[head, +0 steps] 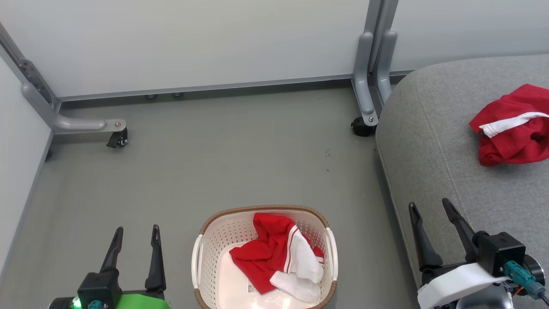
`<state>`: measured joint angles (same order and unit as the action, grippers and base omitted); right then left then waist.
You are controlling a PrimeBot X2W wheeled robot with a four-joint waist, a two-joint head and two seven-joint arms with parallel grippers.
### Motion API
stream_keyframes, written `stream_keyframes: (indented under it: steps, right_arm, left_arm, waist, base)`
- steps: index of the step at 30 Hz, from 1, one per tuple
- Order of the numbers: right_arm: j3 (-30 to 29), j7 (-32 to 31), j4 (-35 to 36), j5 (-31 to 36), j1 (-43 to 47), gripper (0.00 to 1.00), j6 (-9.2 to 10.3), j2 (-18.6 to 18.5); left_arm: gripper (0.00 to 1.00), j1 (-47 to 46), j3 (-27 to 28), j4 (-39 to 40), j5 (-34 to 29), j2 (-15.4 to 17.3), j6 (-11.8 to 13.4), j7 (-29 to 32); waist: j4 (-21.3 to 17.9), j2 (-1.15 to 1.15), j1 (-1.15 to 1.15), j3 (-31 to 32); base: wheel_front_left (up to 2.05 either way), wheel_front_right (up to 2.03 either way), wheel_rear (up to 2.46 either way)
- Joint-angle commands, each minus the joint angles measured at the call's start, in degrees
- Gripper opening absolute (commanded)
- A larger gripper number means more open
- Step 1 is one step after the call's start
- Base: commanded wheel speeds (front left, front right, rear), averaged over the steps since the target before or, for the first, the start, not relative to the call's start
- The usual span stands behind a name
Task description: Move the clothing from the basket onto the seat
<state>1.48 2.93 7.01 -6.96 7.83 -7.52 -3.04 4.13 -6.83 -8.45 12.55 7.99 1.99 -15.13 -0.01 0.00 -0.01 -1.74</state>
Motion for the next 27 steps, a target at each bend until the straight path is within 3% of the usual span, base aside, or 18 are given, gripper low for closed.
stream_keyframes:
  steps: [1, 27]
  right_arm:
    - [0.15, -0.25, 0.13, -0.13, 0.67, 1.00, 0.06, -0.10]
    - [0.58, -1.72, 1.36, 0.31, 0.50, 1.00, 0.06, 0.07]
  left_arm:
    - [1.00, 0.81, 0.33, -0.35, -0.54, 0.05, -0.40, -0.01]
    - [1.00, -0.93, 0.35, -2.92, -1.52, -0.75, -0.75, -0.02]
  waist:
    - [-0.04, 0.00, 0.01, 0.47]
    - [0.16, 0.00, 0.01, 0.34]
  base:
    - [0.00, 0.00, 0.00]
    - [0.00, 0.00, 0.00]
